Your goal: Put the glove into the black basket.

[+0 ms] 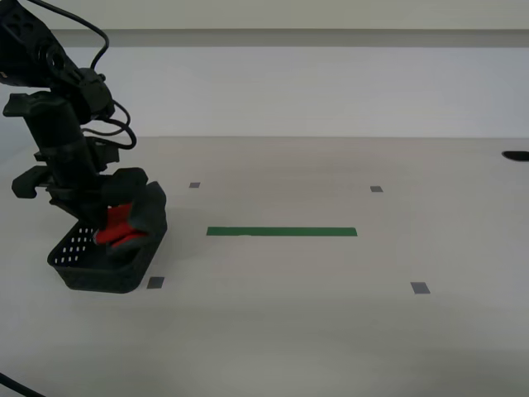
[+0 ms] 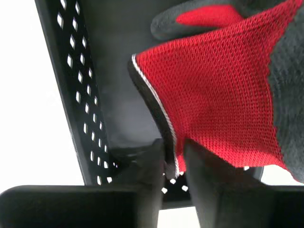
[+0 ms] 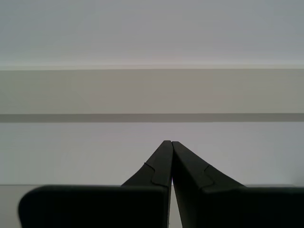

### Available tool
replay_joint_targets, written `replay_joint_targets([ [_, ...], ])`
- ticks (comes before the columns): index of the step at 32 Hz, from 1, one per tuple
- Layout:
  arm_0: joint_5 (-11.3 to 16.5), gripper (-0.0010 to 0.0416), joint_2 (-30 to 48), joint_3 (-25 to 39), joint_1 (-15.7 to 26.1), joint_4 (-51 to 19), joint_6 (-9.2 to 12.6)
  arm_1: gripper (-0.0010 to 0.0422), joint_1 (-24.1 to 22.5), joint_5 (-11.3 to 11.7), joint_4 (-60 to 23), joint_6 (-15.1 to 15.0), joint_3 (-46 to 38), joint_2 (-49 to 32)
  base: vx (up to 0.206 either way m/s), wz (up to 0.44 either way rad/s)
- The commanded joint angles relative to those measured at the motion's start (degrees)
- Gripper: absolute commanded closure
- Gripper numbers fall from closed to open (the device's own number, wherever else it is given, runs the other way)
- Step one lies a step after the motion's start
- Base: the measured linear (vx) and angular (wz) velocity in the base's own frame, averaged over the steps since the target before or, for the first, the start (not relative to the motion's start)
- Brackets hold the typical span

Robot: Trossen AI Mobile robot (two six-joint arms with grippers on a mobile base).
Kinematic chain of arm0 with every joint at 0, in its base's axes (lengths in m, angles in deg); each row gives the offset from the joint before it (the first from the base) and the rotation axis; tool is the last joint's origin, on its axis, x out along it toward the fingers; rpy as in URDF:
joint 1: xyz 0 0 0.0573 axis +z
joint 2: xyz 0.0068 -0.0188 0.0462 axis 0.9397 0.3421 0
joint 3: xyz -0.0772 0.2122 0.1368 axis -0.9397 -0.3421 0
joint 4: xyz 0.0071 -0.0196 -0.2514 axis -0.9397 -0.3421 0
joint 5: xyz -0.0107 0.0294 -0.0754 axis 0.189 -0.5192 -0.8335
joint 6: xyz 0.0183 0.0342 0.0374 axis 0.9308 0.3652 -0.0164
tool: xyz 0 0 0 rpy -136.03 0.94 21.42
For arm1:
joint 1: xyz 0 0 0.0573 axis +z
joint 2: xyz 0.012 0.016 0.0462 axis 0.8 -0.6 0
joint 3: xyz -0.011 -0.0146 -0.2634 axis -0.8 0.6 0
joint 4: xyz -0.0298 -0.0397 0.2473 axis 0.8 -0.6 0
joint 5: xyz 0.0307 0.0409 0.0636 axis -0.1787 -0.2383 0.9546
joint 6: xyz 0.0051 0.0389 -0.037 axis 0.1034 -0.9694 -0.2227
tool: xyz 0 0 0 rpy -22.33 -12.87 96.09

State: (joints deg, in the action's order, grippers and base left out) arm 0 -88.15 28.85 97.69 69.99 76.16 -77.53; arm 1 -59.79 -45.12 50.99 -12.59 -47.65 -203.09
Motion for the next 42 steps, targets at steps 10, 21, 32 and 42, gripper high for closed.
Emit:
replay_joint_targets([
  [10, 0.0, 0.0405, 0.0, 0.1, 0.0, 0.1, 0.0, 0.0234, -0.1, 0.0, -9.7, 3.8, -2.3, 1.5, 0.000, 0.000],
  [21, -0.1, 0.0405, 0.0, 0.1, 0.1, -1.0, 0.0, 0.0374, -0.1, 0.0, -21.0, 3.4, -10.9, 21.3, 0.000, 0.000],
  [32, 0.0, 0.0405, 0.0, 0.1, 0.0, -0.9, 0.0, 0.0408, -0.1, 0.0, -21.3, 3.0, -10.9, 22.9, 0.000, 0.000],
  [42, 0.0, 0.0405, 0.0, 0.1, 0.0, -0.9, 0.0, 0.0408, -0.1, 0.0, -20.7, 3.0, -10.9, 22.9, 0.000, 0.000],
])
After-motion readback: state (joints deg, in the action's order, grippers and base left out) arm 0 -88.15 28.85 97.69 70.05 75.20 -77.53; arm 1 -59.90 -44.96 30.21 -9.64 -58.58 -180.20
